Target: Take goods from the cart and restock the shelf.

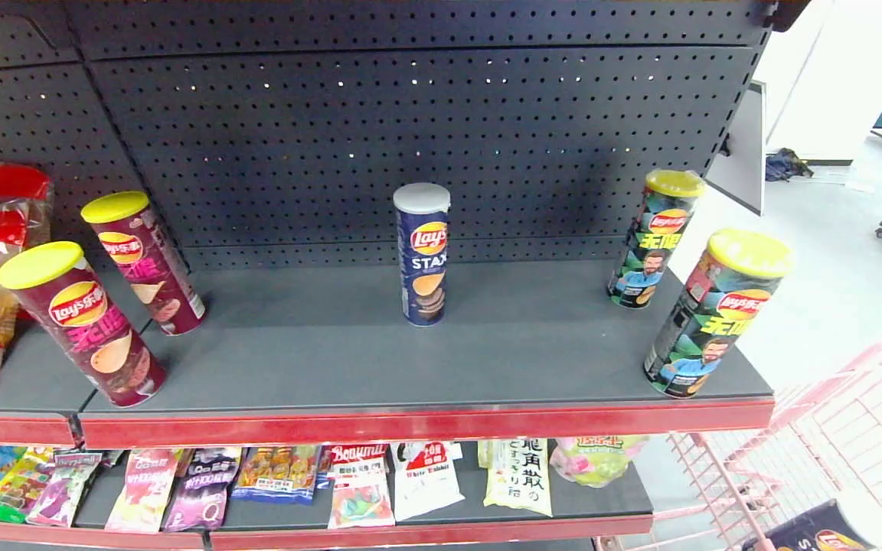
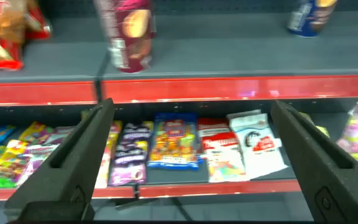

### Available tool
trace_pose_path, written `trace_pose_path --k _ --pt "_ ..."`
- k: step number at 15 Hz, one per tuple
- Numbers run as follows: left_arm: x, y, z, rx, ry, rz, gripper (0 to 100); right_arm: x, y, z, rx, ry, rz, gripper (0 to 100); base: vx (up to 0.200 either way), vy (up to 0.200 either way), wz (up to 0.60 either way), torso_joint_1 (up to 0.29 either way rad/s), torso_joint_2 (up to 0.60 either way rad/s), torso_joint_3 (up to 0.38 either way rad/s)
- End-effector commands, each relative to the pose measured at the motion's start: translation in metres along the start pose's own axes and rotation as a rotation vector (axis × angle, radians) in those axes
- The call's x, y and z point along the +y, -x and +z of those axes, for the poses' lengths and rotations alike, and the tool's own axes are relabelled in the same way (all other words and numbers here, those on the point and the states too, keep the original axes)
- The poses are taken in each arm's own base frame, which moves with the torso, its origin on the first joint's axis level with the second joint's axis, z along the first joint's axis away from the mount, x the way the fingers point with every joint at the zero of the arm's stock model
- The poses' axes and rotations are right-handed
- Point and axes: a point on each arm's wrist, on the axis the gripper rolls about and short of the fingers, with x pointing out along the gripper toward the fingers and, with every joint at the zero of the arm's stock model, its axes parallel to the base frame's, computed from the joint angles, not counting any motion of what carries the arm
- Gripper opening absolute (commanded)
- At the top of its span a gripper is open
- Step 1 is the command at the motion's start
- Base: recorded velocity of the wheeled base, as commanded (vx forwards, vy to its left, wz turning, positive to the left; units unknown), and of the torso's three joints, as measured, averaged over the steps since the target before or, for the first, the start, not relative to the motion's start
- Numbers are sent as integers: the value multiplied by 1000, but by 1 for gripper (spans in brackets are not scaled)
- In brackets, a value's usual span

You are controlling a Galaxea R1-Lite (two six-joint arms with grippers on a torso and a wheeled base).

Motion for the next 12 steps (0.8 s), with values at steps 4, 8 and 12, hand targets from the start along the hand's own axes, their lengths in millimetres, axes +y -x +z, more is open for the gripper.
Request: trace_pose_path --k 4,8,12 --pt "0 0 0 1 0 1 100 0 0 0 0 -3 0 100 0 -200 0 4 6 1" --pt "0 0 0 1 0 1 100 0 0 0 0 -4 0 100 0 0 -300 -4 5 2" --pt "0 0 0 1 0 1 100 0 0 0 0 -4 0 100 0 0 -600 1 5 2"
